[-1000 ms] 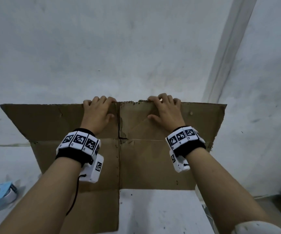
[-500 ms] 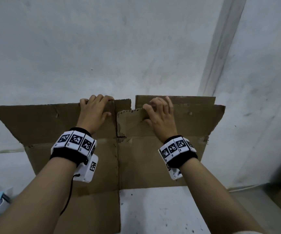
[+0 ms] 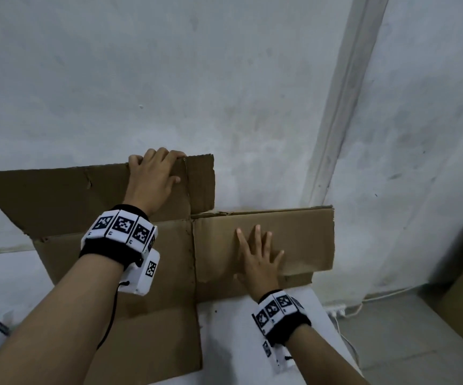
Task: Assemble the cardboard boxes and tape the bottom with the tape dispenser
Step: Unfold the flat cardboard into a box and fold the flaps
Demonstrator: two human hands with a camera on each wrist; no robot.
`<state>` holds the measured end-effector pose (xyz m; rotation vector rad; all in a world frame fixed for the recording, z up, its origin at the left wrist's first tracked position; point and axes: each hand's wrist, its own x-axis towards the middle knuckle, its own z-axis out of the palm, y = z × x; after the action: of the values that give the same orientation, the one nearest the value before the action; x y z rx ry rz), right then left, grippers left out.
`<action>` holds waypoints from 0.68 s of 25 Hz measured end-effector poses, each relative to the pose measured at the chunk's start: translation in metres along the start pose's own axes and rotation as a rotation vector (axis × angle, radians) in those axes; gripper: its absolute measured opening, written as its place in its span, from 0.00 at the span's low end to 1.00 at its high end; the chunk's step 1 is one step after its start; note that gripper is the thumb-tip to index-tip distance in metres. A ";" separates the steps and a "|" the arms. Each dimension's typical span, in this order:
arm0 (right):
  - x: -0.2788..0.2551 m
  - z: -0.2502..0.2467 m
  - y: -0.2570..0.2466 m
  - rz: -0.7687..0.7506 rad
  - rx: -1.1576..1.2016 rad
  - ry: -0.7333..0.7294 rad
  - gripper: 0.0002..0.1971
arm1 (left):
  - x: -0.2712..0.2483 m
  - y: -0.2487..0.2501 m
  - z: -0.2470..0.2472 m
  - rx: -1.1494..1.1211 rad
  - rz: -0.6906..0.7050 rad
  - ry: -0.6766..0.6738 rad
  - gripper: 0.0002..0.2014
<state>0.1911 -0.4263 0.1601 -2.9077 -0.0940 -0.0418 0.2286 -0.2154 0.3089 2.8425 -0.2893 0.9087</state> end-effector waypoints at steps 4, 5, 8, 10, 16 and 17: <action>0.040 -0.022 -0.017 -0.092 -0.033 0.171 0.56 | -0.004 -0.003 0.001 -0.006 0.018 0.031 0.20; 0.051 -0.031 -0.021 -0.104 -0.054 0.157 0.56 | -0.004 -0.003 0.002 -0.006 0.024 0.041 0.20; 0.071 -0.037 -0.030 -0.100 -0.138 0.088 0.44 | -0.007 -0.005 0.005 -0.003 0.046 0.055 0.20; 0.076 -0.033 -0.029 -0.076 -0.175 0.094 0.34 | -0.008 -0.007 0.007 0.015 0.066 0.074 0.20; 0.080 -0.057 -0.052 -0.355 0.476 0.532 0.31 | -0.003 -0.010 0.011 0.044 0.070 0.091 0.23; 0.079 -0.062 -0.063 -0.461 0.512 0.626 0.30 | -0.002 -0.011 0.010 0.029 0.069 0.091 0.24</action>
<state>0.2643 -0.3746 0.2375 -2.1887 -0.5633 -0.8527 0.2351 -0.2067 0.2989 2.8226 -0.3685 1.0611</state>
